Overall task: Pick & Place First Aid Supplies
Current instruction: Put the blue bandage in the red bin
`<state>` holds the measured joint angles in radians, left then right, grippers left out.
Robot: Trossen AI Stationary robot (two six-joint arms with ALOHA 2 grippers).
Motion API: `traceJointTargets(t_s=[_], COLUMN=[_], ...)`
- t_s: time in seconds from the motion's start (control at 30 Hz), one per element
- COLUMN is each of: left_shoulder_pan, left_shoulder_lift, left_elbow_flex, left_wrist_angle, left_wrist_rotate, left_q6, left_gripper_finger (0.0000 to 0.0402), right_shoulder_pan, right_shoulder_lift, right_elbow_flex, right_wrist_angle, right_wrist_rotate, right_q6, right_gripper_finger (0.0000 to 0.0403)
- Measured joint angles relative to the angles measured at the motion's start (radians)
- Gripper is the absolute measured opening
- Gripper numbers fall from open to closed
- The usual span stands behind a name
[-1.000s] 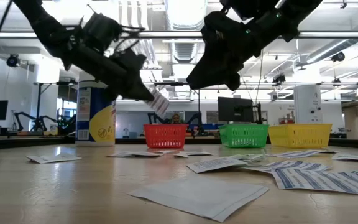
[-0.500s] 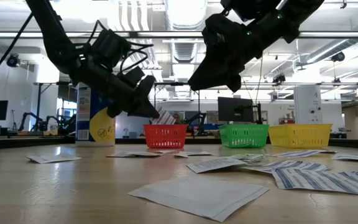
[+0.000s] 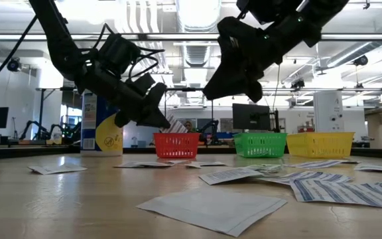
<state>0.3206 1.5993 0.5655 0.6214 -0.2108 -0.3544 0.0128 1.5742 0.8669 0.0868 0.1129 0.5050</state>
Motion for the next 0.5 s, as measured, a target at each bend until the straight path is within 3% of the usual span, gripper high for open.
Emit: traceJointTargets(t_s=[0.23,0.5], left_shoulder_pan=[0.005,0.03], left_shoulder_lift=[0.0,0.0], left_elbow_flex=[0.001,0.001], left_wrist_angle=[0.008,0.016], left_wrist_rotate=[-0.026,-0.027], left_q6=[0.016,0.019], left_gripper_finger=[0.0004,0.0055], right_shoulder_pan=[0.025,0.044], right_shoulder_lift=[0.0,0.0], right_elbow_flex=[-0.008,-0.009], right_wrist_angle=[0.0,0.001], right_wrist_rotate=[0.018,0.029], right_q6=[0.012,0.012], right_gripper_finger=[0.008,0.0089])
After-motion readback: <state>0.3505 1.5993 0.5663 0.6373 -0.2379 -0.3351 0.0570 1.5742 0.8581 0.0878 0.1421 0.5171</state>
